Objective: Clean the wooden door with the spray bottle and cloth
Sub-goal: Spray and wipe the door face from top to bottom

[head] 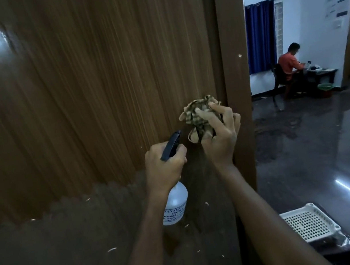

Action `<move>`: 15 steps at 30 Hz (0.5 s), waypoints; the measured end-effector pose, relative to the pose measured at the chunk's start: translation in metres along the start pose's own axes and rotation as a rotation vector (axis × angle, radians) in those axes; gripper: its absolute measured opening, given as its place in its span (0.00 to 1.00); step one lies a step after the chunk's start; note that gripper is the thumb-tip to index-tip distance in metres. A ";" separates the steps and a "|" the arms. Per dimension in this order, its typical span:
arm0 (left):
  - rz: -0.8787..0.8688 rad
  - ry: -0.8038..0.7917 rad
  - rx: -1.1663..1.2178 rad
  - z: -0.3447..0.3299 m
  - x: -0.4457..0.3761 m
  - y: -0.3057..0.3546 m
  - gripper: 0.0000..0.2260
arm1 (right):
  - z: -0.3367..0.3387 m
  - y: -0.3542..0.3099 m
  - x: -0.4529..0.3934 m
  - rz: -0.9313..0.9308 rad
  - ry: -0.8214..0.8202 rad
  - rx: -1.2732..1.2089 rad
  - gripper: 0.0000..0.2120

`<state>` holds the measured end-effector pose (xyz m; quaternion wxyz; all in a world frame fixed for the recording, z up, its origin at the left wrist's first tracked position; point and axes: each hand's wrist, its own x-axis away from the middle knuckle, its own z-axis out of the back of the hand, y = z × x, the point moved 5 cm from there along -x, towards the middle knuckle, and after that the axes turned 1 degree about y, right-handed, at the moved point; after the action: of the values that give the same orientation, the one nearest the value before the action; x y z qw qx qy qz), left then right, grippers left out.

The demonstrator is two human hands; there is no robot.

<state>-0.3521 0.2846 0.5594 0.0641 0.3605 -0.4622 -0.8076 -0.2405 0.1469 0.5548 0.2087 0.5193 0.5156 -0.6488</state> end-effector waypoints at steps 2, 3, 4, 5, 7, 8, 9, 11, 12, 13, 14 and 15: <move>0.021 -0.005 0.013 0.000 0.005 -0.008 0.14 | -0.001 0.010 0.040 0.001 -0.088 -0.030 0.16; 0.029 -0.002 0.011 0.000 0.008 -0.012 0.14 | 0.004 0.016 0.065 0.009 -0.134 -0.027 0.24; 0.036 0.003 0.002 0.001 0.010 -0.015 0.15 | 0.007 0.024 0.087 -0.003 -0.184 -0.024 0.24; 0.046 0.006 -0.006 0.002 0.012 -0.019 0.15 | 0.010 0.030 0.103 -0.013 -0.222 -0.005 0.18; 0.071 0.008 -0.023 0.003 0.019 -0.027 0.15 | 0.019 0.031 0.114 -0.005 -0.272 0.053 0.12; 0.078 0.012 -0.031 0.003 0.022 -0.029 0.15 | 0.019 0.026 0.107 0.013 -0.265 0.035 0.16; 0.086 0.017 -0.034 0.002 0.024 -0.031 0.15 | 0.018 0.021 0.092 0.006 -0.227 0.016 0.17; 0.086 0.033 -0.030 0.004 0.027 -0.031 0.15 | 0.013 0.009 0.058 -0.021 -0.148 0.010 0.10; 0.078 0.044 -0.029 0.005 0.028 -0.031 0.15 | 0.008 0.005 0.044 -0.034 -0.114 0.002 0.16; 0.073 0.050 -0.032 0.006 0.029 -0.032 0.14 | 0.004 0.002 0.039 -0.048 -0.091 -0.027 0.19; 0.070 0.049 -0.037 0.006 0.029 -0.032 0.14 | 0.004 0.001 0.043 -0.068 -0.055 -0.050 0.17; 0.065 0.045 -0.039 0.007 0.031 -0.033 0.14 | 0.006 0.003 0.057 -0.085 -0.040 -0.062 0.12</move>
<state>-0.3711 0.2946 0.5191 0.1076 0.3621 -0.4561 -0.8057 -0.2618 0.1557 0.5017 0.2070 0.4773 0.5526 -0.6511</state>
